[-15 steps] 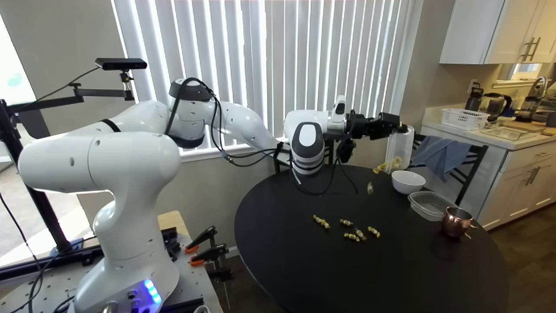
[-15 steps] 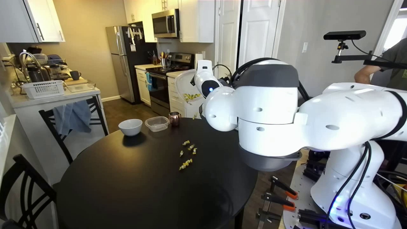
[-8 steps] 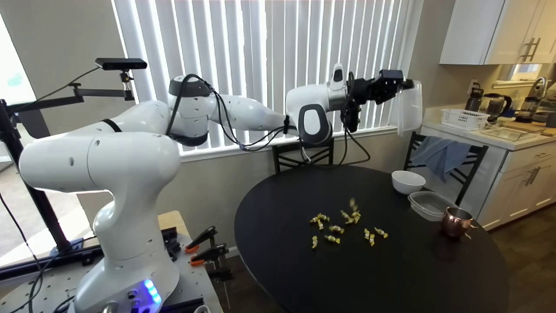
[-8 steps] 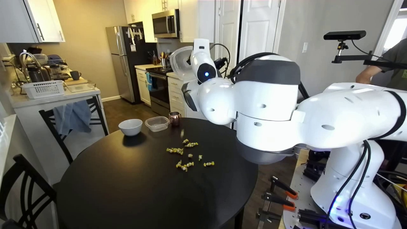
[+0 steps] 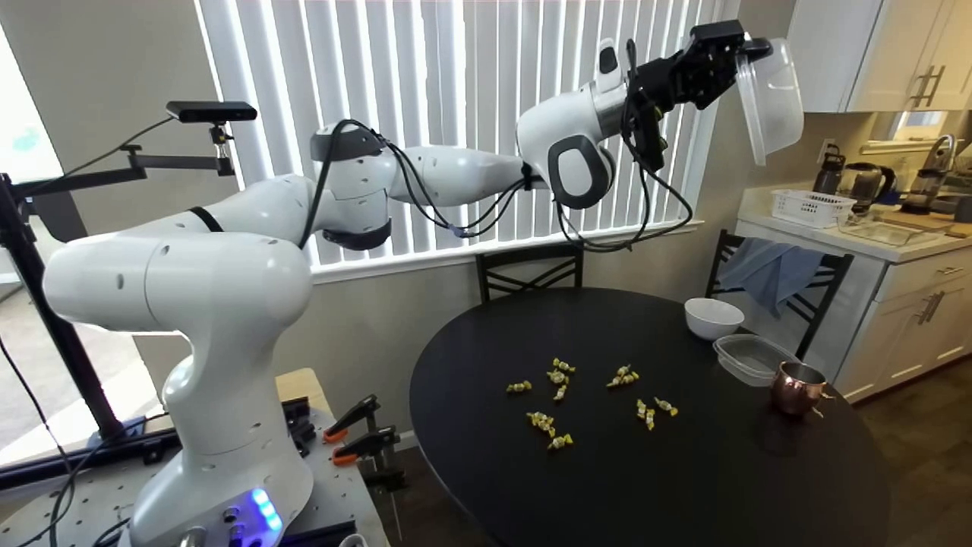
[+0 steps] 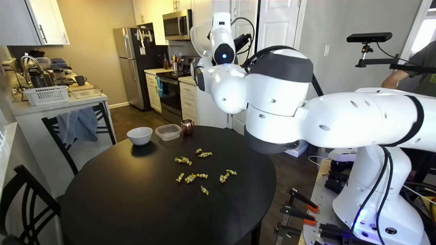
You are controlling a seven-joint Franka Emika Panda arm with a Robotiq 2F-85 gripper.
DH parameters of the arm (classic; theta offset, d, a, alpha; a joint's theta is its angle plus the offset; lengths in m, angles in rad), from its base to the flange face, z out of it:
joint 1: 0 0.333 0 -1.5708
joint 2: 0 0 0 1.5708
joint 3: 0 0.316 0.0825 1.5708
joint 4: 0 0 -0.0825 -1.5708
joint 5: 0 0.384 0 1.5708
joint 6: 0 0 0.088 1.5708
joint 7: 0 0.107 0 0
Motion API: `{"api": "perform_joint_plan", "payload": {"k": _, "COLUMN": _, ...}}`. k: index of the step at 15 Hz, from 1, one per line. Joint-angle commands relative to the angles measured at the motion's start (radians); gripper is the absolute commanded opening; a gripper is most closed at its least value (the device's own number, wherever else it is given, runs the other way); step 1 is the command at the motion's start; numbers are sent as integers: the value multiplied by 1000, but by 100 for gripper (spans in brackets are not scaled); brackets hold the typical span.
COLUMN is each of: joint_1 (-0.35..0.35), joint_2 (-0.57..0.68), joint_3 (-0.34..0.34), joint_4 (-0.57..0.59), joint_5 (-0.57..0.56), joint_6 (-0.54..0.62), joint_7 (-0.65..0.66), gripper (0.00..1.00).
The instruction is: Pour the contents in the clear bowl onto the table.
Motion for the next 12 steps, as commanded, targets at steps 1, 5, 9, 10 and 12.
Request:
{"api": "perform_joint_plan", "payload": {"k": 1, "joint_1": -68, "joint_2": 0, "joint_3": -42, "joint_4": 61, "joint_5": 58, "joint_6": 0, "joint_7": -103, "gripper": 1}}
{"api": "perform_joint_plan", "payload": {"k": 5, "joint_1": -104, "joint_2": 0, "joint_3": -33, "joint_4": 57, "joint_5": 93, "joint_6": 0, "joint_7": -170, "gripper": 1}}
{"api": "perform_joint_plan", "payload": {"k": 9, "joint_1": -81, "joint_2": -1, "joint_3": 85, "joint_4": -56, "joint_5": 118, "joint_6": -6, "joint_7": -308, "gripper": 1}}
{"api": "perform_joint_plan", "payload": {"k": 10, "joint_1": -82, "joint_2": -1, "joint_3": 128, "joint_4": -75, "joint_5": 125, "joint_6": -6, "joint_7": -331, "gripper": 1}}
{"api": "perform_joint_plan", "payload": {"k": 12, "joint_1": -92, "joint_2": 0, "joint_3": 226, "joint_4": -113, "joint_5": 173, "joint_6": -7, "joint_7": -374, "gripper": 1}}
